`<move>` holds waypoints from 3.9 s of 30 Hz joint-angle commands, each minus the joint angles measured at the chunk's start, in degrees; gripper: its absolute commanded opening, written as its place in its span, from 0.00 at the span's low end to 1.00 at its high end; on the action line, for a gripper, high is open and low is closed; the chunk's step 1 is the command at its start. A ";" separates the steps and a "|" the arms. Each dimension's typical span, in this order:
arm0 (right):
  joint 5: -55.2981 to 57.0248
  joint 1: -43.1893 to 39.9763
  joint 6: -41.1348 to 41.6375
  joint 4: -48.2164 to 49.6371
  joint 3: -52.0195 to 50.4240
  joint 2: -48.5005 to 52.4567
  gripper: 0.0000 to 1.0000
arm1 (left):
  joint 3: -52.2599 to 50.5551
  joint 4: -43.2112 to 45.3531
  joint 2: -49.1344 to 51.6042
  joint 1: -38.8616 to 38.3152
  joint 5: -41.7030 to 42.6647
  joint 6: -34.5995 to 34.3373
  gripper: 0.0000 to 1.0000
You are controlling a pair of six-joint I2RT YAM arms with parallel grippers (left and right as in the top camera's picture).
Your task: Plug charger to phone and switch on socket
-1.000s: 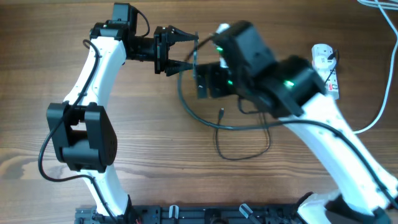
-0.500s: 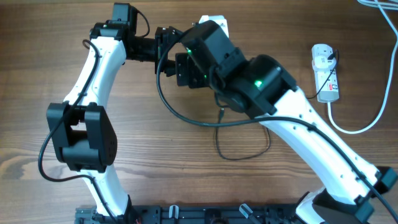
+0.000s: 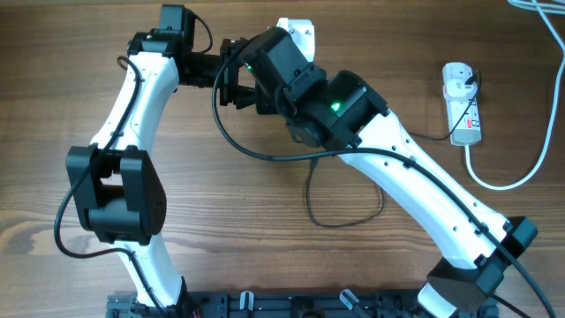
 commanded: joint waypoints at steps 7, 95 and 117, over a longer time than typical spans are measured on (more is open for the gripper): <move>-0.57 0.22 1.36 0.24 1.22 1.16 0.36 | 0.20 -0.07 -2.16 0.07 2.89 -1.92 0.49; -3.41 -11.54 10.01 -20.39 1.22 -7.56 1.00 | 0.20 3.69 -2.16 0.11 -8.70 5.18 0.04; -13.53 -11.52 10.47 -20.65 -2.49 0.76 0.99 | 0.20 4.76 -2.16 1.25 -14.36 15.85 0.04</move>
